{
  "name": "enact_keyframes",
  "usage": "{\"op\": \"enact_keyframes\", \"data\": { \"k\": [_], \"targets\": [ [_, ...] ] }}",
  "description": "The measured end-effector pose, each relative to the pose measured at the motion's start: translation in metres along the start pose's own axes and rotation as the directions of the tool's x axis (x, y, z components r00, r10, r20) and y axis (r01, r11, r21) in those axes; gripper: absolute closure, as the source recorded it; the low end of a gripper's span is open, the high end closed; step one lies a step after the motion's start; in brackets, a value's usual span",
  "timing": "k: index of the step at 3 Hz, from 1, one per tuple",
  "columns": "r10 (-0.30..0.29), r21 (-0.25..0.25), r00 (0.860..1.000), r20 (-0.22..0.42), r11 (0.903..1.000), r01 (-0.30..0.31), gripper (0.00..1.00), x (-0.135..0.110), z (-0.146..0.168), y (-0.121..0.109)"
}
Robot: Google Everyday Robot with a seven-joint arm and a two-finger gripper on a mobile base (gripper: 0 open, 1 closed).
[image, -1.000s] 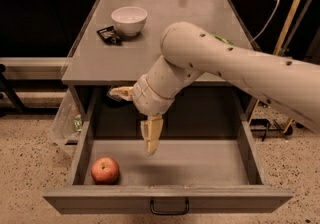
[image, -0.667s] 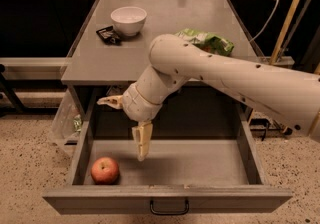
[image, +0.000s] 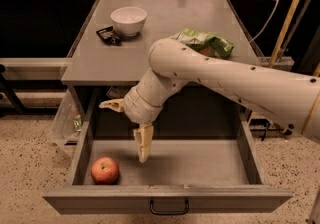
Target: Pick apple from top drawer and place on counter
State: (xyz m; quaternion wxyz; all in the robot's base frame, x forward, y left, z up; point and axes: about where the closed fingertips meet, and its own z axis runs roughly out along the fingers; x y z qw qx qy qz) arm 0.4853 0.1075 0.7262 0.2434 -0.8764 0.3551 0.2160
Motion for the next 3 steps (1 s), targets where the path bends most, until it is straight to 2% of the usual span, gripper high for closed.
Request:
{"op": "enact_keyframes", "data": {
  "k": [1,3],
  "targets": [
    [0.009,-0.011,1.0,0.008,0.9999,-0.009,0.0,0.01,0.015,0.012],
    [0.011,-0.029,1.0,0.009,0.9995,-0.011,0.0,0.005,0.055,0.029]
  ]
}}
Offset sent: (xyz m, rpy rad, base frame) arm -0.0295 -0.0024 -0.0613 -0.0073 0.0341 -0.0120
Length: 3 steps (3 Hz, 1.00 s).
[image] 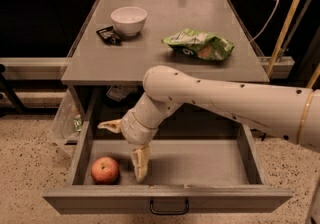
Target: Pick apple from top drawer and place on counter
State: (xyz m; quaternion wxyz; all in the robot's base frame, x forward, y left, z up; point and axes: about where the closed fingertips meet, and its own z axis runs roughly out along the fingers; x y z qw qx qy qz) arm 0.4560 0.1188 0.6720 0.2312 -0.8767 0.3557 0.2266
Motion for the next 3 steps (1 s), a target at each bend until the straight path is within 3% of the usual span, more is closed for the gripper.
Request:
{"op": "enact_keyframes", "data": {
  "k": [1,2,3],
  "targets": [
    [-0.011,-0.05,1.0,-0.007,0.9987,0.011,0.0,-0.001,0.036,0.0],
    [-0.009,-0.058,1.0,-0.009,0.9983,0.008,0.0,0.001,0.043,0.004],
    [-0.007,-0.059,1.0,-0.007,0.9982,0.007,0.18,0.001,0.046,0.01]
  ]
}}
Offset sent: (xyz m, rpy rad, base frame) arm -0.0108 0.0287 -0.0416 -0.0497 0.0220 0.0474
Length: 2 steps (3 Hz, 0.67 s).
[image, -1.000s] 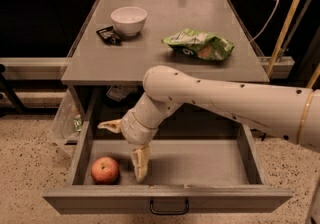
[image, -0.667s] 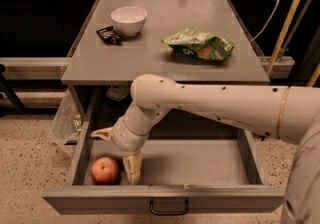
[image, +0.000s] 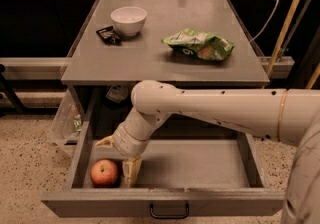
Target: Pick apple from top drawer and place on counter
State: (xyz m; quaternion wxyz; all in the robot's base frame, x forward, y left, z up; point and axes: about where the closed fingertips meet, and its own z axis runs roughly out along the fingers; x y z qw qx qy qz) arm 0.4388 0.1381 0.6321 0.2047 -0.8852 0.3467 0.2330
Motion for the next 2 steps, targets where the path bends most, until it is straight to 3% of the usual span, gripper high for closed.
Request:
{"op": "enact_keyframes", "data": {
  "k": [2],
  "targets": [
    [-0.011,-0.011,1.0,0.008,0.9999,0.011,0.21,-0.0024,0.0057,-0.0017]
  ]
}}
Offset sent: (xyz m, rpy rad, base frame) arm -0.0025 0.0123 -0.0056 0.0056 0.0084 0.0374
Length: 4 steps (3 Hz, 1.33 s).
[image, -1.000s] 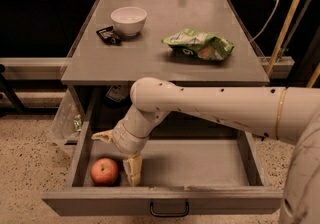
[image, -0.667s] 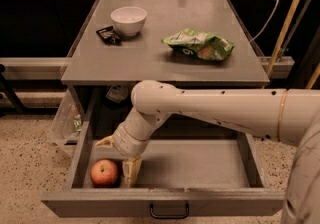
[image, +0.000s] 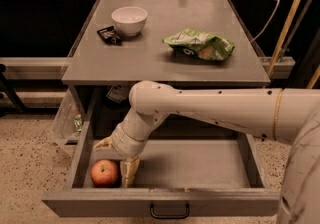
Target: Pick apple from top drawer and place on counter
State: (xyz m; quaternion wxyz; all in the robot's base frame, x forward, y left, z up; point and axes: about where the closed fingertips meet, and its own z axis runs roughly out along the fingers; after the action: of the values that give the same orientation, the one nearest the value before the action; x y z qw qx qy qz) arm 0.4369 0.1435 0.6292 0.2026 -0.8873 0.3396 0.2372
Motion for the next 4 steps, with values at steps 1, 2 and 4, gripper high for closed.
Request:
{"op": "enact_keyframes", "data": {
  "k": [1,2,4],
  "targets": [
    [-0.014,-0.013,1.0,0.013,0.9998,0.014,0.25,-0.0028,0.0063,-0.003],
    [-0.023,-0.018,1.0,0.019,0.9996,0.023,0.31,-0.005,0.008,-0.0043],
    [-0.057,-0.031,0.997,0.049,0.9978,0.059,0.6,-0.0122,0.0094,-0.0035]
  ]
}}
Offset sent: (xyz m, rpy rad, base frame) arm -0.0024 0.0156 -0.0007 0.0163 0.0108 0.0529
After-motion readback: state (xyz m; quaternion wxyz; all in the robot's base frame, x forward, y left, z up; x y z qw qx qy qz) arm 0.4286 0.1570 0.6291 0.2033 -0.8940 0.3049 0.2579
